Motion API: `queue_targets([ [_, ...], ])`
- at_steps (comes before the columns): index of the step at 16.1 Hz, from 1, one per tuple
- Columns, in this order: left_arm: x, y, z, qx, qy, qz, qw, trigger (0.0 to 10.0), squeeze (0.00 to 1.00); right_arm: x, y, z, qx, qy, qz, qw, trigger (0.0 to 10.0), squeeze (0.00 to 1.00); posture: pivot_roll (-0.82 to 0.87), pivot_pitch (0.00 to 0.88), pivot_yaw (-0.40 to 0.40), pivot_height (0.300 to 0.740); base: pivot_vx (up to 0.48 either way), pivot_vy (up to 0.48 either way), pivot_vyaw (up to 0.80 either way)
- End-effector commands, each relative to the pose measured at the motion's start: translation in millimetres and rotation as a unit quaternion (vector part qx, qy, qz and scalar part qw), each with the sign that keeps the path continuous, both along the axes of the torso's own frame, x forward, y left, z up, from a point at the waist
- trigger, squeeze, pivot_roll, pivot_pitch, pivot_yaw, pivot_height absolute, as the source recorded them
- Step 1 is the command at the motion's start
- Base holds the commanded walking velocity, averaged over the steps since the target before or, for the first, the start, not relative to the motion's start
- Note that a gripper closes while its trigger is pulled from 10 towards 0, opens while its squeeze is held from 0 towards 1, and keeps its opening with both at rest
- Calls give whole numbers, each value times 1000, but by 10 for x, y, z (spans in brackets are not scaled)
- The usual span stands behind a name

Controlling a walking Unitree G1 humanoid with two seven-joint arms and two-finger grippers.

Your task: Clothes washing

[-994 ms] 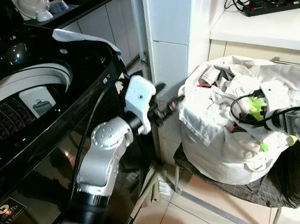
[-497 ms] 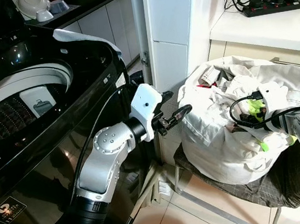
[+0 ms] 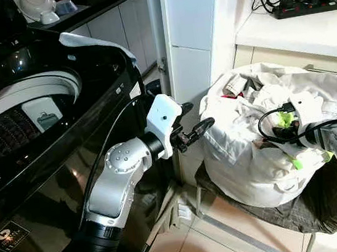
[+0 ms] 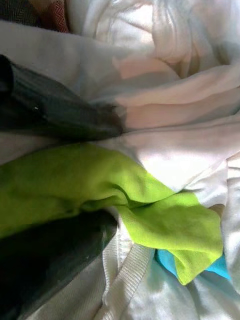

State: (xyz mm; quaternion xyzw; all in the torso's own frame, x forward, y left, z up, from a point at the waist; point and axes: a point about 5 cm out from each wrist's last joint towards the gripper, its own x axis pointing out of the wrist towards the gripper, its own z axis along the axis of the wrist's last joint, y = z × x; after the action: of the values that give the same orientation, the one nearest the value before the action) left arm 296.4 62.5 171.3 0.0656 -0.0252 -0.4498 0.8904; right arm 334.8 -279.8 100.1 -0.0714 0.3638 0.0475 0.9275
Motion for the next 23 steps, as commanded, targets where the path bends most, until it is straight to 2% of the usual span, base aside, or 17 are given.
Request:
queue_targets([
  [1, 34, 16, 32, 7, -3, 7, 1000, 10000, 0, 26, -8, 43, 6, -4, 1, 1000, 0, 0, -38, 0, 44, 740, 0, 0, 0],
  [5, 74, 49, 52, 7, -12, 26, 1000, 10000, 0, 58, -53, 137, 11, -28, -11, 999, 0, 0, -35, 0, 43, 740, 0, 0, 0],
  [6, 107, 67, 69, 7, -18, 45, 999, 10000, 0, 101, -70, 231, 18, -65, -23, 997, 0, 0, -33, 0, 41, 740, 0, 0, 0],
  [8, 157, 102, 107, -7, -21, 67, 997, 10000, 0, 155, -91, 465, 21, -109, -38, 993, 0, 0, -30, 0, 38, 740, 0, 0, 0],
  [9, 169, 113, 135, -13, -27, 74, 997, 10000, 0, 187, -83, 685, 34, -143, -38, 988, 0, 0, -31, 0, 37, 740, 0, 0, 0],
  [10, 172, 116, 140, -14, -28, 76, 997, 10000, 0, 192, -78, 739, 38, -151, -37, 987, 0, 0, -31, 0, 37, 740, 0, 0, 0],
  [11, 197, 118, 189, -31, -33, 82, 996, 10000, 0, 213, -23, 1065, 50, -196, -20, 979, 0, 0, -36, 0, 38, 740, 0, 0, 0],
  [12, 205, 121, 206, -34, -36, 86, 995, 10000, 0, 215, -8, 1149, 51, -208, -14, 977, 0, 0, -36, 0, 38, 740, 0, 0, 0],
  [13, 229, 124, 243, -35, -44, 94, 994, 10000, 0, 221, 45, 1333, 56, -241, 2, 969, 0, 0, -41, 0, 39, 740, 0, 0, 0],
  [14, 252, 118, 323, -39, -61, 99, 992, 10000, 0, 225, 177, 1622, 90, -295, 28, 951, 0, 0, -41, 0, 39, 740, 0, 0, 0],
  [15, 252, 118, 323, -39, -61, 99, 992, 10000, 0, 225, 177, 1622, 90, -295, 28, 951, 0, 0, -41, 0, 39, 740, 0, 0, 0],
  [16, 271, 104, 428, -57, -71, 96, 991, 10000, 1000, 204, 345, 1880, 141, -337, 51, 930, 0, 0, -47, 0, 41, 740, 0, 0, 0],
  [17, 257, 34, 650, -97, -94, 69, 988, 10000, 1000, 165, 652, 2116, 208, -356, 101, 905, 0, 0, -51, 0, 39, 740, 0, 0, 0],
  [18, 236, -10, 734, -109, -107, 56, 987, 10000, 1000, 151, 778, 2158, 227, -356, 120, 899, 0, 0, -52, 0, 38, 740, 0, 0, 0],
  [19, 169, -106, 839, -130, -118, 21, 984, 10000, 1000, 153, 977, 2189, 266, -353, 138, 886, 0, 0, -53, 0, 37, 740, 0, 0, 0],
  [22, 78, -226, 842, -125, -123, -17, 984, 10000, 1000, 191, 1239, 2166, 331, -336, 142, 870, 0, 0, -46, 0, 28, 740, 0, 0, 0],
  [23, 72, -235, 836, -124, -122, -19, 985, 10000, 1000, 191, 1265, 2164, 339, -333, 142, 868, 0, 0, -46, 0, 28, 740, 0, 0, 0],
])
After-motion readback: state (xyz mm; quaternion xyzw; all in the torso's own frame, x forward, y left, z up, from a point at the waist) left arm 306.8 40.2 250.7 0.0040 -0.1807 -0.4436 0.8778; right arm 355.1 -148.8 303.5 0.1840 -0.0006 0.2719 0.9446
